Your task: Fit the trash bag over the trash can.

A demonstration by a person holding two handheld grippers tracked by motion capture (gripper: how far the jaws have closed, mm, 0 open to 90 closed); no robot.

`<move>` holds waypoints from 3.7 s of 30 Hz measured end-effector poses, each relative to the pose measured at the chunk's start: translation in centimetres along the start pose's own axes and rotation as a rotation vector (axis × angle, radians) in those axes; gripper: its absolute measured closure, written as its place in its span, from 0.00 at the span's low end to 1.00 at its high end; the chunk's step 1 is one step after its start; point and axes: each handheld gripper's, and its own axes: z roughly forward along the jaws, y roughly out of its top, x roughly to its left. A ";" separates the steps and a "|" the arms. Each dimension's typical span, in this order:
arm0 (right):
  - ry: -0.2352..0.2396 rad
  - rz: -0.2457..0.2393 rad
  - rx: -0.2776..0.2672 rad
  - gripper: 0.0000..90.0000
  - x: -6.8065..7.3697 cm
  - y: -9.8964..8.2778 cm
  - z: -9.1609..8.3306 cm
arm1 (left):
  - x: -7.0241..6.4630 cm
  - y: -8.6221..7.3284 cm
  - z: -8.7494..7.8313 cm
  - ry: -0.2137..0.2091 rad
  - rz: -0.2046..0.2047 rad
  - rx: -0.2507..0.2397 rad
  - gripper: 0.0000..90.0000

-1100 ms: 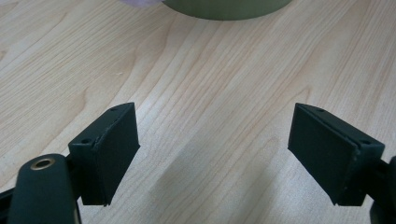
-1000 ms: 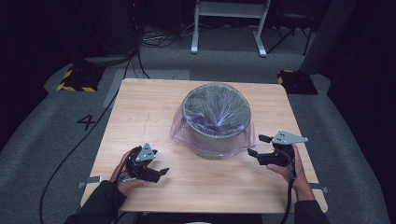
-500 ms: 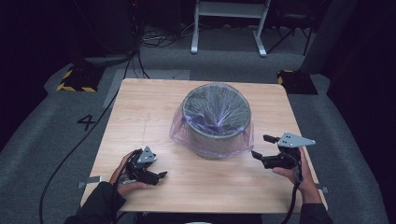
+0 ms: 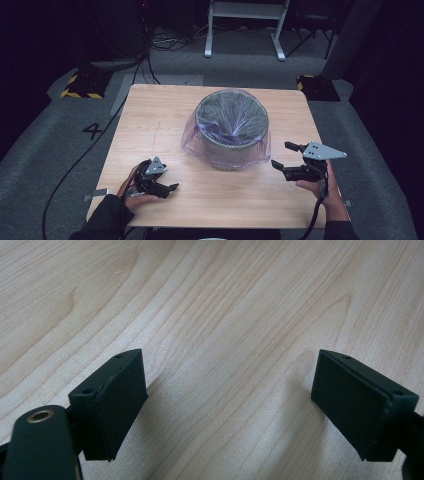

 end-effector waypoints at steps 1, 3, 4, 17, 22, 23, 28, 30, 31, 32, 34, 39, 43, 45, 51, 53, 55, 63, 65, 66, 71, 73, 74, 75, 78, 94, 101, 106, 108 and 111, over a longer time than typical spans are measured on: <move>-0.005 -0.003 -0.001 0.20 0.0 0.1 0.0 | 0.0 0.0 0.0 0.001 -0.001 0.000 0.16; -0.004 -0.003 -0.007 0.20 0.0 0.4 0.0 | 0.0 0.0 0.0 0.004 -0.004 -0.002 0.16; -0.004 -0.004 -0.010 0.20 -0.1 0.6 0.0 | 0.0 0.0 0.0 0.004 -0.005 -0.001 0.16; -0.053 -0.024 -0.061 0.21 0.2 2.9 0.2 | 0.0 0.0 0.0 0.003 -0.006 -0.002 0.16; -0.057 -0.019 -0.069 0.21 0.0 3.6 0.3 | 0.0 0.0 0.0 0.003 -0.006 -0.002 0.16; -0.058 -0.024 -0.071 0.21 0.0 3.7 0.3 | 0.0 0.0 0.0 0.003 -0.006 -0.002 0.16; -0.077 -0.055 -0.048 0.24 0.0 4.3 0.6 | -0.1 0.0 0.0 0.005 -0.010 -0.004 0.16; -0.076 -0.047 -0.053 0.24 -0.1 4.5 0.7 | -0.1 0.0 0.0 0.006 -0.010 -0.004 0.16; -0.080 -0.047 -0.050 0.24 -0.1 4.6 0.7 | -0.1 0.0 0.0 0.006 -0.010 -0.004 0.16; -0.082 -0.048 -0.052 0.25 -0.2 4.8 0.8 | -0.1 0.0 0.0 0.006 -0.010 -0.004 0.16; -0.078 -0.053 -0.060 0.25 -0.1 5.1 0.8 | -0.1 0.0 0.0 0.006 -0.010 -0.004 0.16; -0.079 -0.057 -0.077 0.25 0.0 6.0 1.0 | -0.1 0.0 0.1 0.006 -0.012 -0.004 0.16; -0.084 -0.053 -0.070 0.25 -0.1 6.7 1.5 | -0.1 0.0 0.1 0.007 -0.011 -0.004 0.16; -0.075 -0.055 -0.070 0.25 -0.1 6.9 1.6 | -0.1 0.0 0.1 0.006 -0.011 -0.004 0.16; -0.072 -0.052 -0.077 0.24 -0.4 7.5 2.2 | -0.1 0.0 0.1 0.005 -0.009 -0.004 0.16; -0.071 -0.044 -0.083 0.24 -0.5 7.7 2.5 | -0.1 0.0 0.1 0.006 -0.009 -0.004 0.16; -0.067 -0.038 -0.087 0.24 -0.8 7.9 2.7 | -0.1 0.0 0.1 0.006 -0.009 -0.004 0.16; -0.072 -0.032 -0.096 0.24 -1.0 9.1 3.2 | -0.1 0.0 0.1 0.006 -0.010 -0.004 0.16; -0.076 -0.041 -0.091 0.24 -1.0 9.4 3.4 | -0.1 0.0 0.1 0.006 -0.009 -0.004 0.16; -0.076 -0.041 -0.091 0.24 -1.0 9.5 3.4 | -0.1 0.0 0.1 0.006 -0.009 -0.004 0.16; -0.064 -0.047 -0.088 0.24 -1.1 10.2 4.0 | -0.1 0.0 0.1 0.005 -0.009 -0.004 0.16; -0.037 -0.054 -0.085 0.24 -1.1 10.5 4.4 | -0.1 0.0 0.1 0.006 -0.009 -0.004 0.16; -0.028 -0.060 -0.083 0.24 -1.1 10.6 4.6 | -0.1 0.0 0.1 0.005 -0.009 -0.004 0.16; -0.027 -0.063 -0.075 0.24 -1.1 10.8 4.8 | -0.1 0.0 0.1 0.006 -0.009 -0.004 0.16; -0.010 -0.079 -0.059 0.24 -0.9 11.3 5.6 | -0.1 0.0 0.1 0.005 -0.008 -0.004 0.16; 0.083 -0.018 0.045 0.30 -1.9 12.1 10.1 | -0.1 0.0 0.1 0.007 -0.009 -0.004 0.16; 0.089 -0.036 0.076 0.29 -2.0 12.0 11.2 | -0.1 0.0 0.1 0.009 -0.005 -0.003 0.17; 0.079 -0.058 0.097 0.28 -1.7 12.1 11.6 | -0.1 0.0 0.0 0.009 -0.005 -0.002 0.17; 0.085 -0.055 0.097 0.28 -1.8 12.2 11.6 | -0.1 0.0 0.1 0.009 -0.005 -0.003 0.17; 0.076 -0.079 0.113 0.28 -1.6 12.3 11.7 | -0.1 0.0 0.0 0.009 -0.005 -0.002 0.17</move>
